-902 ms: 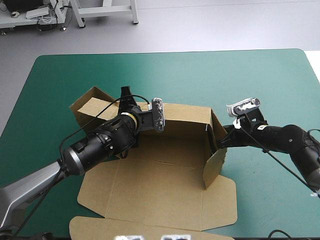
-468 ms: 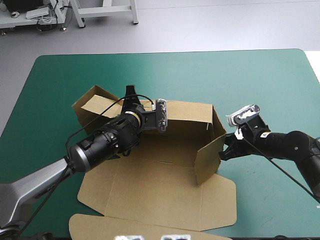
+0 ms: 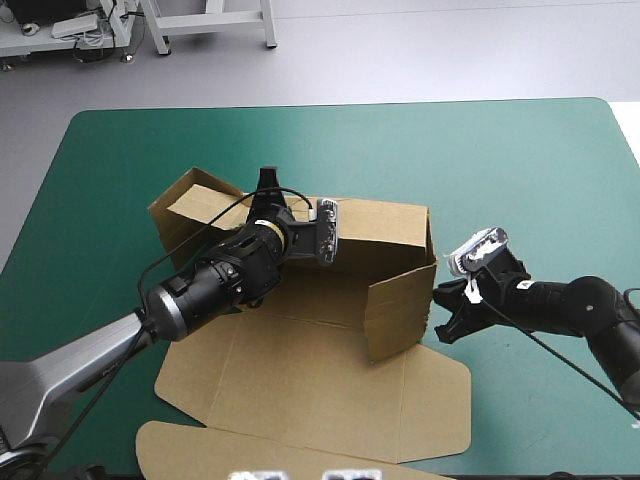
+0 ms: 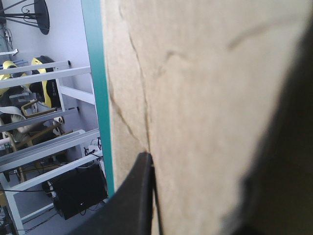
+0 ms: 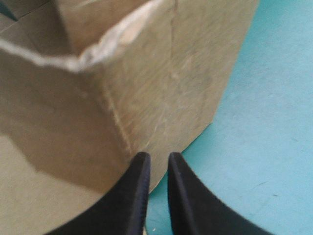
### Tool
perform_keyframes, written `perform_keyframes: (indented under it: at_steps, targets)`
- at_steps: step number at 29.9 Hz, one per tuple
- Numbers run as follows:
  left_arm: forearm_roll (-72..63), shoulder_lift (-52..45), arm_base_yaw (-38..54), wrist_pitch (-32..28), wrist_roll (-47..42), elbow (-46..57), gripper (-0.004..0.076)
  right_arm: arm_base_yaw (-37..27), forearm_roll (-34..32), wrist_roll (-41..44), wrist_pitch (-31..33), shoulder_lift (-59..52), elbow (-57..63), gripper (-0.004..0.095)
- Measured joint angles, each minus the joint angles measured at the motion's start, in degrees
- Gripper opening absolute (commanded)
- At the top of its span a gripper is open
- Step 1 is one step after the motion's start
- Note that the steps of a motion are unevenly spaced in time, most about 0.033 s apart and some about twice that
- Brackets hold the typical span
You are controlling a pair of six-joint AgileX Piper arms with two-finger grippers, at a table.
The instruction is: Fold the box
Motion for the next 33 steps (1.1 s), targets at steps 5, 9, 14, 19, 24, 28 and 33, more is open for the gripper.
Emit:
perform_keyframes:
  at_steps: [5, 9, 14, 19, 24, 28, 33]
  targets:
    - [0.3, 0.2, 0.0, -0.7, 0.5, 0.0, -0.0008, 0.0, 0.2, -0.6, 5.1, -0.9, 0.1, 0.0736]
    - [0.4, 0.2, 0.1, -1.0, 0.6, 0.0, -0.0008, 0.0, 3.4, -2.5, 5.6, -1.1, 0.2, 0.073]
    - [0.2, 0.4, 0.1, -0.7, 0.6, -0.4, -0.0008, 2.4, 8.7, -6.0, 2.6, -0.5, 0.2, 0.0729]
    - [-2.5, 1.9, 0.1, 2.6, 0.0, -4.5, -0.0008, 7.3, 9.7, -5.6, -5.1, 0.9, 0.2, 0.0729]
    - [-9.3, 3.4, 0.7, 6.7, 2.0, -10.7, -0.0008, 11.6, 7.1, -0.2, -13.9, 2.4, 0.2, 0.0707]
    - [-12.6, 4.0, 0.7, 7.7, 5.5, -12.6, -0.0008, 12.0, 0.8, 7.6, -17.4, 3.5, 0.2, 0.0599]
    - [-15.5, 3.8, 0.7, 9.8, 11.5, -13.0, -0.0009, 12.1, -5.1, 14.3, -17.7, 4.5, 0.2, 0.0361]
